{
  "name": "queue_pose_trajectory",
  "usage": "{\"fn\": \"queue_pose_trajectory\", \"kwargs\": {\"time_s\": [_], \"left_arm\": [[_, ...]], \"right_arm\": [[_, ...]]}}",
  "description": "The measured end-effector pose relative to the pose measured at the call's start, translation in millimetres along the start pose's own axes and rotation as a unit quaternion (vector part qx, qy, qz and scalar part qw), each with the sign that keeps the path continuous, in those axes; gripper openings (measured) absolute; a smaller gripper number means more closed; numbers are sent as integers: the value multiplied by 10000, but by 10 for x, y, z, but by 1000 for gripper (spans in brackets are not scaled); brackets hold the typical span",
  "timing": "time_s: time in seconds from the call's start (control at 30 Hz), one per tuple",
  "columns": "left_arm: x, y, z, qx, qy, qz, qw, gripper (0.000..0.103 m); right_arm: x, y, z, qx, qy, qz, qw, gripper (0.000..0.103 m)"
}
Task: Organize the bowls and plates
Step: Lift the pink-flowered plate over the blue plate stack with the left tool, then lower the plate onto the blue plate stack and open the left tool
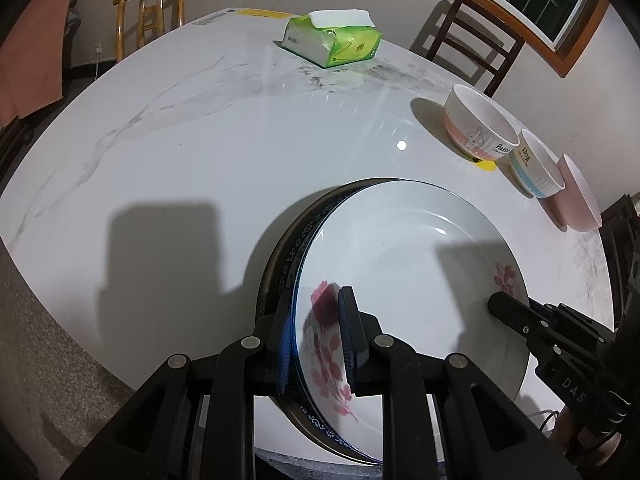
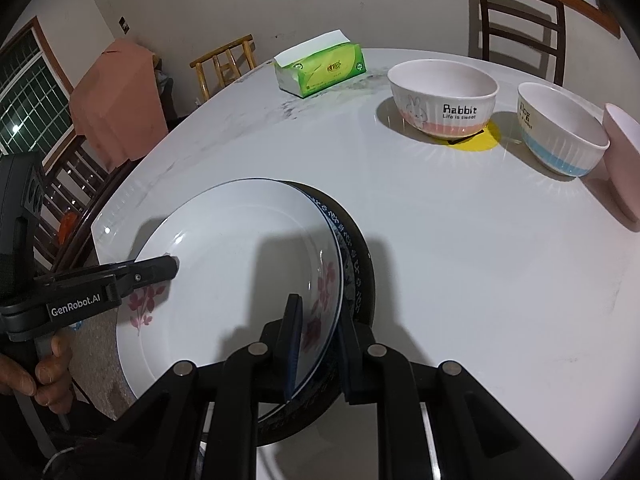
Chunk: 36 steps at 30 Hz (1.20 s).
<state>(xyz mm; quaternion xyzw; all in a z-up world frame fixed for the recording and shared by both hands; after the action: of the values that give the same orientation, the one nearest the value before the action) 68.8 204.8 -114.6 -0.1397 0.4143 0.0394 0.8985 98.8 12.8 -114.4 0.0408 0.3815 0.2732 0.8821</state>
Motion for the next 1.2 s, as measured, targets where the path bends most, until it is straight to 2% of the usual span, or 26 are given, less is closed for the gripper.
{"fn": "queue_pose_trajectory", "kwargs": {"time_s": [0.37, 0.77, 1.03, 1.2], "left_arm": [[27, 1, 25, -187, 97, -28, 9998, 21], [45, -68, 36, -260, 229, 45, 9994, 39], [60, -69, 60, -422, 325, 149, 9985, 41], [70, -68, 76, -591, 356, 144, 9975, 47]], "right_arm": [[-2, 31, -6, -58, 26, -23, 10000, 19], [14, 46, 9, -52, 101, -84, 9999, 19], [19, 45, 15, -56, 193, -123, 9997, 19], [17, 65, 11, -129, 226, -158, 9995, 20]]}}
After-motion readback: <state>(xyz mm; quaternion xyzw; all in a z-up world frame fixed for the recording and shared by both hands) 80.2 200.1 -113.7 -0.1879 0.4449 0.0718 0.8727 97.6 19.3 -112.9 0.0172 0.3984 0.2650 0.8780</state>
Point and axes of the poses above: each gripper's, at about its wrist camera, not at the fingertips, and x roughly the way its jaws point, y to its left, z to its top, the point moved 3 cm from there along x, roughly the way its jaws point, and after that the axes turned 13 degrees about -y, right-handed, at the moved point
